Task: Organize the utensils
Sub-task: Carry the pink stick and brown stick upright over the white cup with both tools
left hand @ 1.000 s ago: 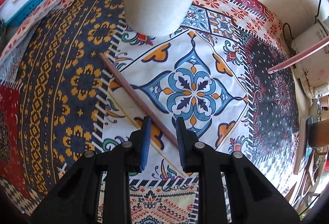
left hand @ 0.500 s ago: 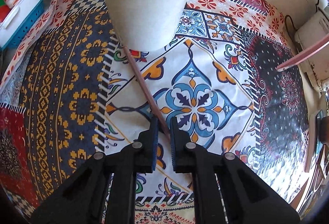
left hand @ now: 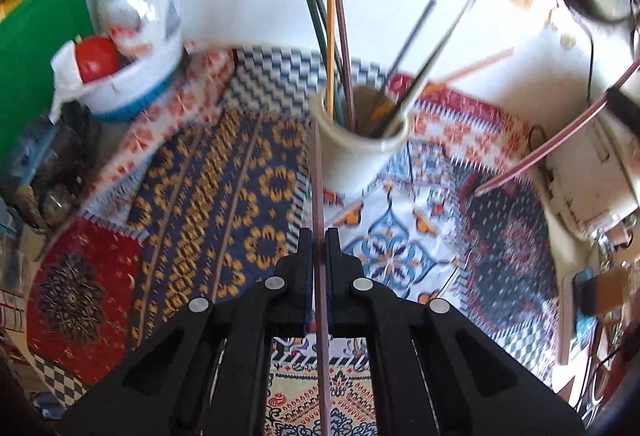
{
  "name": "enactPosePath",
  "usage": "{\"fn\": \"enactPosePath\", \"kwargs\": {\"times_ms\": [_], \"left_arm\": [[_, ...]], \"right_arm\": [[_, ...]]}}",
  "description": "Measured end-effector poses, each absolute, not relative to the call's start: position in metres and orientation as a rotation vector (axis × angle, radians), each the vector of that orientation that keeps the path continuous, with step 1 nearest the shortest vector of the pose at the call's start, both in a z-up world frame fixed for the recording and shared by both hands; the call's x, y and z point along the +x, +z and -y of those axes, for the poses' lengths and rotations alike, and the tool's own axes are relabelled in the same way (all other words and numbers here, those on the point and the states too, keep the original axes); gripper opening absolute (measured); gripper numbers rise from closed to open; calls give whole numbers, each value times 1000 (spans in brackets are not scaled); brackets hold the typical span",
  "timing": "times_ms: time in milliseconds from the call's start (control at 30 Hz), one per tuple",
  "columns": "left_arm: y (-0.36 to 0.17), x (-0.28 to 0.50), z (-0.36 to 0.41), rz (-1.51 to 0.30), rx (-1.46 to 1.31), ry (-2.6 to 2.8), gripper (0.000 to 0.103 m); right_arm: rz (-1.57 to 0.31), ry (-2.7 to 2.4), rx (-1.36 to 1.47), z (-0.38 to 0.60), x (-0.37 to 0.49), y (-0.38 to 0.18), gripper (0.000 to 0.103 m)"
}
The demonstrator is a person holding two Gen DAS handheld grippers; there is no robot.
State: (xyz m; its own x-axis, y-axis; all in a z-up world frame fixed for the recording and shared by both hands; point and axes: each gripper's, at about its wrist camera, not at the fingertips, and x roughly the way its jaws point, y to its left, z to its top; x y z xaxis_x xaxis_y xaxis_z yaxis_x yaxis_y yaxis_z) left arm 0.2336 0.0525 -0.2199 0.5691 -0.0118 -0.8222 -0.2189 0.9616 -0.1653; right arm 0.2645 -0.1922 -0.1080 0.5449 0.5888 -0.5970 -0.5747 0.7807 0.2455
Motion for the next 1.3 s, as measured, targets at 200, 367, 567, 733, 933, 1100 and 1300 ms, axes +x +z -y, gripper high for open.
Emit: {"fn": "enactPosePath", "kwargs": {"times_ms": [200, 367, 567, 733, 933, 1100, 1300], "left_arm": [[-165, 231, -63, -798, -266, 137, 3], [-135, 244, -62, -700, -236, 116, 3], [-113, 277, -68, -616, -245, 95, 3], [-102, 309, -75, -544, -296, 67, 3], [-105, 339, -79, -471, -301, 49, 3], [-118, 357, -83, -448, -348, 12, 3], [-139, 372, -83, -400, -344, 4, 3]], "right_arm": [[-685, 729, 28, 177, 266, -97, 5], [-668, 758, 22, 162, 270, -92, 5], [-663, 780, 15, 147, 279, -92, 5], [-663, 784, 20, 139, 290, -95, 5], [-671, 782, 22, 131, 304, -103, 5], [-678, 791, 18, 124, 313, -111, 5], [-687, 801, 1, 112, 324, -123, 5]]}}
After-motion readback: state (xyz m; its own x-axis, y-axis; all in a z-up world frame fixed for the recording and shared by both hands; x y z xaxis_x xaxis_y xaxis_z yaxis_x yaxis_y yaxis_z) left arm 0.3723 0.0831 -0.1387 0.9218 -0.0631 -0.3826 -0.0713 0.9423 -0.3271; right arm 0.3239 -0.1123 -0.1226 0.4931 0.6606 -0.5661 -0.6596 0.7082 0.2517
